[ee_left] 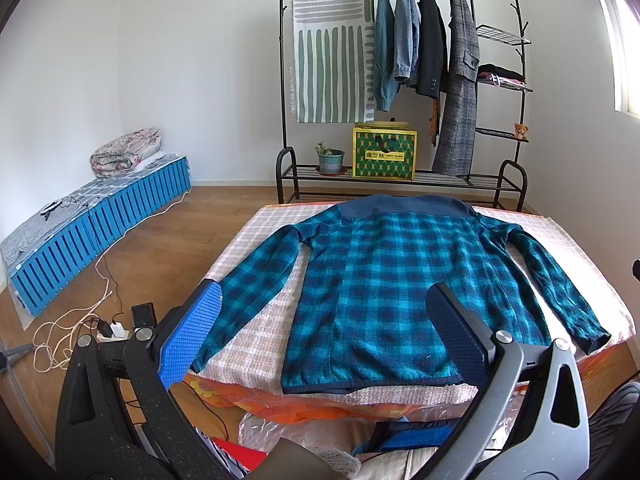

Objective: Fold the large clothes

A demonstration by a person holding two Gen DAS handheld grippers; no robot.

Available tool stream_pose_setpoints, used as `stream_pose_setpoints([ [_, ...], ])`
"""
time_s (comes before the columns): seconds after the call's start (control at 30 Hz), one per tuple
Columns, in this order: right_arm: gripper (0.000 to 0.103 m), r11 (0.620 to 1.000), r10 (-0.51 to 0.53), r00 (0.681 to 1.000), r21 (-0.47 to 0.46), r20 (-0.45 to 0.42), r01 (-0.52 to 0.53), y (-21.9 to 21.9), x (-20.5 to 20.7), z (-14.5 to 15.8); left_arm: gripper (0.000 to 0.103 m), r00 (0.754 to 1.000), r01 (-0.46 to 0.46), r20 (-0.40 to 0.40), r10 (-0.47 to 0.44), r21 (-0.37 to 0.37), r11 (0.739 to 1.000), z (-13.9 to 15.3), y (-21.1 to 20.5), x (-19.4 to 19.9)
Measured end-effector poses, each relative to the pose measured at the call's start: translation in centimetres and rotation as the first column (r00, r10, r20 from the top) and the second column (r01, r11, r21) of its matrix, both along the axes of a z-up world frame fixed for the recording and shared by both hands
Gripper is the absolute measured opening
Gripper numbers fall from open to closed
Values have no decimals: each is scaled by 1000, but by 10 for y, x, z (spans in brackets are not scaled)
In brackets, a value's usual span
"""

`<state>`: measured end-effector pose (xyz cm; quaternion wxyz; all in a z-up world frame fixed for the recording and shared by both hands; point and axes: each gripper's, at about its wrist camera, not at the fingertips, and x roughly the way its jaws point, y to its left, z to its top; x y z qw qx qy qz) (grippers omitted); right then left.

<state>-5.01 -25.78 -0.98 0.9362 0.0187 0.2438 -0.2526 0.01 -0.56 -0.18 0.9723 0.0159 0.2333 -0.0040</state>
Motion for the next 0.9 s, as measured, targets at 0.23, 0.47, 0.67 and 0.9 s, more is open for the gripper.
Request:
stream_pose_setpoints([
  [0.23, 103, 1000, 0, 1000, 1, 0, 0, 1, 0, 0, 103, 1000, -1, 0, 1, -1, 1000, 0, 0, 0],
  [0.47, 103, 1000, 0, 1000, 1, 0, 0, 1, 1, 0, 103, 1000, 1, -2, -1, -1, 1000, 0, 0, 0],
  [0.67, 103, 1000, 5, 1000, -1, -1, -5, 3, 2, 1, 103, 1000, -6, -1, 6, 0, 1000, -2, 1, -1],
  [0.9, 103, 1000, 22, 1000, 1, -8, -22, 5, 15, 2, 103, 1000, -25, -5, 25, 10, 1000, -5, 7, -1],
])
